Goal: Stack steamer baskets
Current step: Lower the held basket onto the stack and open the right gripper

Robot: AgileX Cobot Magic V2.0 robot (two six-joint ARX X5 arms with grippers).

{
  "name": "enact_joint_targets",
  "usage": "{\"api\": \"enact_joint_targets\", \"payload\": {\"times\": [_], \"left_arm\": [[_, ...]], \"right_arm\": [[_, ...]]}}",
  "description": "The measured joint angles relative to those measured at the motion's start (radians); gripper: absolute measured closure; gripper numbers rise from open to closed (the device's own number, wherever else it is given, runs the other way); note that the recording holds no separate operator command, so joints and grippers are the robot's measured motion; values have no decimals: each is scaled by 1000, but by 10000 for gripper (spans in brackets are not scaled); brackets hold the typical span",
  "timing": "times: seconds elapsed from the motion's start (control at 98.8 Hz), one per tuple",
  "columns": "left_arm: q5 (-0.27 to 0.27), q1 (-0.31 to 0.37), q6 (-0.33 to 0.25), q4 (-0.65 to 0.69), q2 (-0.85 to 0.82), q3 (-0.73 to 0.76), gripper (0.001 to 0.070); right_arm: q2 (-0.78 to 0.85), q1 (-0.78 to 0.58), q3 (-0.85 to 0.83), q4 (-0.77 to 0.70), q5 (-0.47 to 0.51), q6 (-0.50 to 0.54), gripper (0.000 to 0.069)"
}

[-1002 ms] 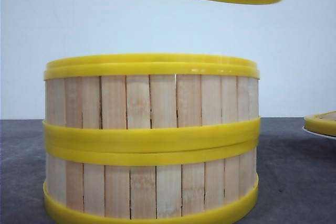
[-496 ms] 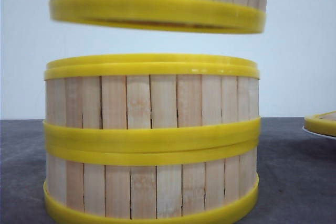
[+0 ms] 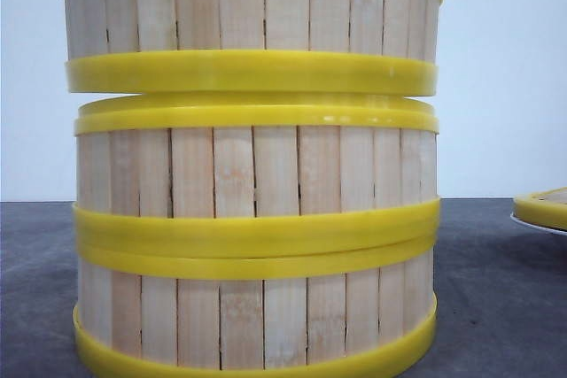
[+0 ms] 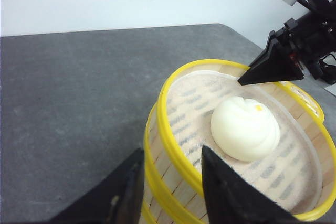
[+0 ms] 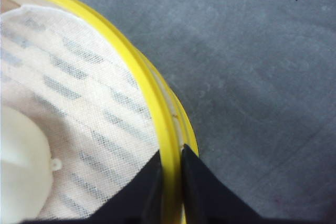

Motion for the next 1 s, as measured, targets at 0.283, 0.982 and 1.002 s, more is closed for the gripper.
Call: {"api": "enact_joint_targets", "payload": {"times": [0.283,0.982,1.002], "left_arm": [[0,0,0,-5,0,0,518],[0,0,0,-5,0,0,518],[0,0,0,-5,0,0,518]], "right_arm": [[21,0,0,-2,15,-5,662],[36,0,4,50,18,-11,286],[34,-1,4,51,19,-11,285]]}}
